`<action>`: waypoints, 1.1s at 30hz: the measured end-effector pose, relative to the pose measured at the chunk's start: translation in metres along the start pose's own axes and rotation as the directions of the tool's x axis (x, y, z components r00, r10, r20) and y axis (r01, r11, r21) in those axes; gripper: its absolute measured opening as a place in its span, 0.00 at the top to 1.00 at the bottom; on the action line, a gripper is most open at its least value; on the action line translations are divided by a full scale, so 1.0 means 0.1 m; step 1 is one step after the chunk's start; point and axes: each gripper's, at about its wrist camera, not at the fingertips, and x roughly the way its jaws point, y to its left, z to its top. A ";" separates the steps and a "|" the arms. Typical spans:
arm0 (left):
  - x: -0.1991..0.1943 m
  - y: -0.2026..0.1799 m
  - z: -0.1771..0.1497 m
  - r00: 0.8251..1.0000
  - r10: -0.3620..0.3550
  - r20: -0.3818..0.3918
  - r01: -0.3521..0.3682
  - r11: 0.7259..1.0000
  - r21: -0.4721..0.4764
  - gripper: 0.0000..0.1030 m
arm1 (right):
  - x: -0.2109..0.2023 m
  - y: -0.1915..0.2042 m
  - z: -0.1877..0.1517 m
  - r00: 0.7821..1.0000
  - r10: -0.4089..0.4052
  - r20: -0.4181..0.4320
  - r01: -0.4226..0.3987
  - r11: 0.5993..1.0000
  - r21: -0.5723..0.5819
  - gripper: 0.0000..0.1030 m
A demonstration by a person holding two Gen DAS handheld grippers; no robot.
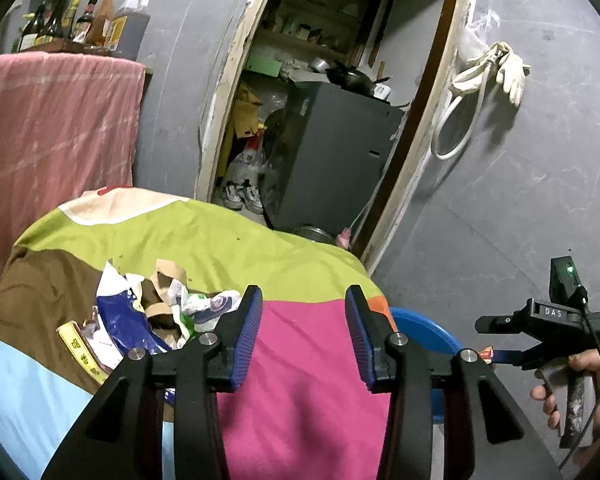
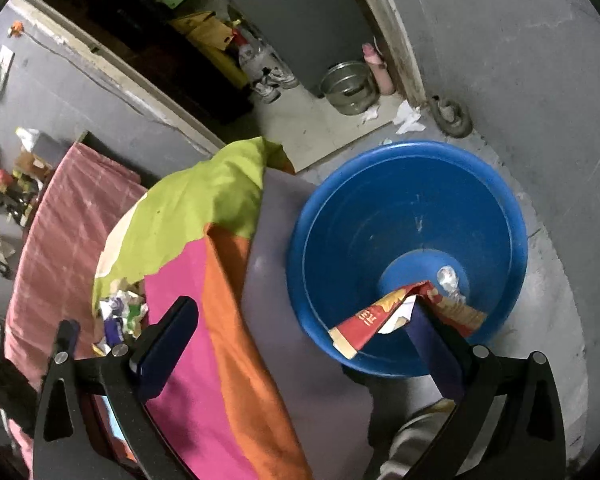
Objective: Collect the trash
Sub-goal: 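Open the right gripper to drop the red chip bag into the basin, then bring both tools back over the remaining trash on the cloth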
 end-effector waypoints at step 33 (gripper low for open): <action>-0.77 0.21 0.46 0.971 0.035 0.236 -0.057 0.995 0.087 0.37 | -1.19 1.51 -0.79 0.759 0.114 0.641 0.209 0.889 -0.406 0.00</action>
